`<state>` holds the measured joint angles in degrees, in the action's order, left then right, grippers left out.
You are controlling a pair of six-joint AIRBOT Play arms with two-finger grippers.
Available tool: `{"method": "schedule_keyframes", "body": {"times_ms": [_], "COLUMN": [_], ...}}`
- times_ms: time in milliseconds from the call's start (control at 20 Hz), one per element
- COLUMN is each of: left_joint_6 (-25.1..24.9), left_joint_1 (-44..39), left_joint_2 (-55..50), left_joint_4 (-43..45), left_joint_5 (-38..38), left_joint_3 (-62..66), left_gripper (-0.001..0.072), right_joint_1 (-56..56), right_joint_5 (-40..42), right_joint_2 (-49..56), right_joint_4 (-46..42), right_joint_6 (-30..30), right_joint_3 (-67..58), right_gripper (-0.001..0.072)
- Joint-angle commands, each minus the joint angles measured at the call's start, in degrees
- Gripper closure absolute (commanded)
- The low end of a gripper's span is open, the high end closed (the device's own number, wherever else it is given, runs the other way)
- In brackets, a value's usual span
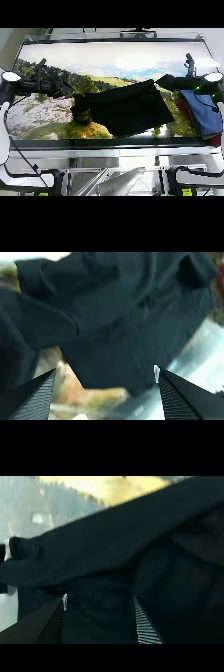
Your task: Fold the shirts.
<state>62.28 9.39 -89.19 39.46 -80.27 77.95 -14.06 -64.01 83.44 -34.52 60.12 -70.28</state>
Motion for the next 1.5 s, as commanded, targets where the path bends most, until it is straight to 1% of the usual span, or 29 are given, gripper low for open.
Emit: {"method": "schedule_keyframes", "body": {"times_ms": [0,50,150,250,300,350,400,450,550,650,700,800,850,950,1050,1150,1200,1250,1300,1350,1400,1450], "left_joint_6": [1.25,1.20,0.57,0.63,1.20,1.77,1.90,1.90,3.48,4.55,6.21,10.47,12.15,13.62,14.80,15.19,15.28,15.28,15.26,15.26,15.26,15.28], "left_joint_1": [-3.04,-5.01,-10.01,-14.58,-16.68,-18.62,-20.20,-21.59,-23.87,-25.62,-26.23,-27.71,-28.52,-30.45,-32.15,-33.53,-34.10,-34.56,-34.97,-35.21,-35.26,-35.26], "left_joint_2": [-4.37,-4.44,-4.76,-6.84,-8.48,-10.29,-12.28,-14.32,-18.34,-21.55,-22.73,-24.74,-25.53,-26.47,-27.04,-27.04,-27.04,-27.04,-27.04,-27.04,-27.06,-27.04], "left_joint_4": [0.02,0.04,0.09,0.09,-0.02,0.07,0.02,0.04,0.07,0.50,2.89,11.78,16.37,21.59,24.06,23.98,24.00,24.02,24.04,24.09,24.09,24.04], "left_joint_5": [-5.81,-4.76,-0.66,1.88,2.54,2.82,2.54,1.86,0.90,0.94,1.18,0.96,0.37,0.33,1.27,3.21,4.09,4.72,5.20,5.51,5.75,6.03], "left_joint_3": [2.10,1.09,-1.73,-2.60,-2.56,-2.16,-1.18,0.28,4.28,8.76,10.86,15.47,17.70,21.03,23.93,26.12,26.88,27.47,27.67,27.65,27.65,27.65], "left_gripper": [-0.0001,0.0001,0.0013,0.0009,0.0009,0.0009,0.0009,0.0009,0.0010,0.0009,0.0009,0.0009,0.0009,0.0009,0.0009,0.0023,0.0096,0.0198,0.0255,0.0299,0.0364,0.0461], "right_joint_1": [-4.22,-4.74,-4.94,-3.39,-2.05,-0.11,2.08,4.92,11.34,17.92,21.22,25.92,27.39,28.57,28.48,28.46,28.46,28.46,28.46,28.46,28.46,28.46], "right_joint_5": [-11.19,-13.40,-14.56,-11.74,-9.70,-6.91,-4.28,-1.42,3.93,9.75,12.96,18.16,19.85,21.09,21.68,22.12,22.05,22.03,22.01,22.03,22.01,22.05], "right_joint_2": [-1.44,-2.78,-6.84,-12.57,-15.28,-18.14,-20.55,-22.53,-24.28,-23.45,-22.43,-19.63,-17.92,-14.78,-11.98,-9.55,-8.31,-7.06,-6.01,-4.94,-4.07,-3.52], "right_joint_4": [-4.22,-6.03,-6.82,-4.52,-3.19,-1.68,-0.28,1.33,4.13,5.49,5.51,8.48,11.19,17.49,24.02,30.16,32.68,34.62,35.69,35.87,35.87,35.87], "right_joint_6": [1.99,2.47,2.95,2.99,4.26,5.33,6.38,6.84,7.65,8.07,9.18,9.07,7.96,2.97,-3.15,-8.87,-10.97,-12.87,-14.40,-14.78,-14.82,-15.21], "right_joint_3": [2.21,4.72,13.07,23.21,28.02,33.11,37.44,41.46,46.62,48.48,48.54,48.52,48.50,48.50,48.46,48.33,47.82,47.01,46.05,44.74,43.43,42.18], "right_gripper": [0.0340,0.0403,0.0393,0.0389,0.0299,0.0143,0.0110,0.0110,0.0110,0.0111,0.0111,0.0122,0.0122,0.0122,0.0123,0.0124,0.0150,0.0325,0.0445,0.0499,0.0575,0.0648]}}
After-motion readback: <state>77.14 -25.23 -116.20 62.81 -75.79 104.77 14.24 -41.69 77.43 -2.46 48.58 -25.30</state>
